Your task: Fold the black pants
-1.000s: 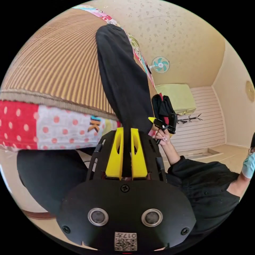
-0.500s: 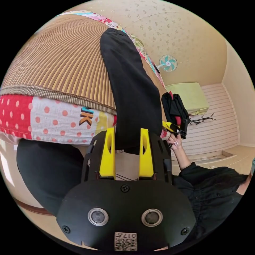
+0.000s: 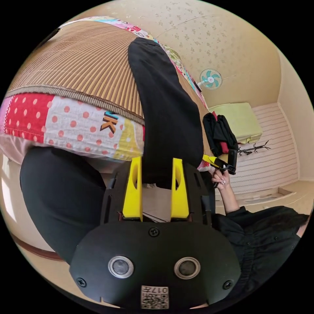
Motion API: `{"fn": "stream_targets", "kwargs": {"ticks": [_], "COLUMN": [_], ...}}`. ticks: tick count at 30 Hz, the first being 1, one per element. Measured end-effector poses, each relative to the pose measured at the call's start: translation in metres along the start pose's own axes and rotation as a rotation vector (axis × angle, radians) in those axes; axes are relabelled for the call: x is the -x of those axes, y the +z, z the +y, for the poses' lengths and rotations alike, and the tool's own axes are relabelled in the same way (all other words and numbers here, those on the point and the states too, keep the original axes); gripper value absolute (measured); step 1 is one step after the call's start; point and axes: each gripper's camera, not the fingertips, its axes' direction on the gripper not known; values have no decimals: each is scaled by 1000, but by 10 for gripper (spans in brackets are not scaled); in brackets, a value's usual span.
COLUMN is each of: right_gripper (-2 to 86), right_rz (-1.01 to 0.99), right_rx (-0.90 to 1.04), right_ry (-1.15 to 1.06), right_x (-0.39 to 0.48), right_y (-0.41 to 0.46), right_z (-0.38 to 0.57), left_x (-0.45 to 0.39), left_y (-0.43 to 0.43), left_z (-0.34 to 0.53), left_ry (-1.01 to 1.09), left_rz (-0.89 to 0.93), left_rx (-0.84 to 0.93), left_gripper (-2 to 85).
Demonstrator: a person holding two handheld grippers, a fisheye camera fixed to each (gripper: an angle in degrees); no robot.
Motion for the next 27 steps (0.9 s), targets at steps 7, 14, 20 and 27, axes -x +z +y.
{"fn": "stream_targets", "kwargs": {"ticks": [7, 14, 20, 27], "right_gripper": [104, 103, 131, 87], "right_rz": [4, -181, -159, -194], "right_rx": [52, -38, 138, 50], "right_ry": [-19, 27, -52, 13], "right_x": [-14, -32, -13, -27], "right_y": [2, 10, 3, 8], "right_z": [-6, -1, -17, -1], "left_x": [1, -1, 3, 8], "left_y": [22, 25, 12, 31], "left_z": [-2, 20, 67, 87], "left_ry": [29, 15, -49, -49], "left_rz": [-15, 17, 56, 53], "left_rx": [15, 3, -205, -215], "left_gripper": [130, 129, 126, 114]}}
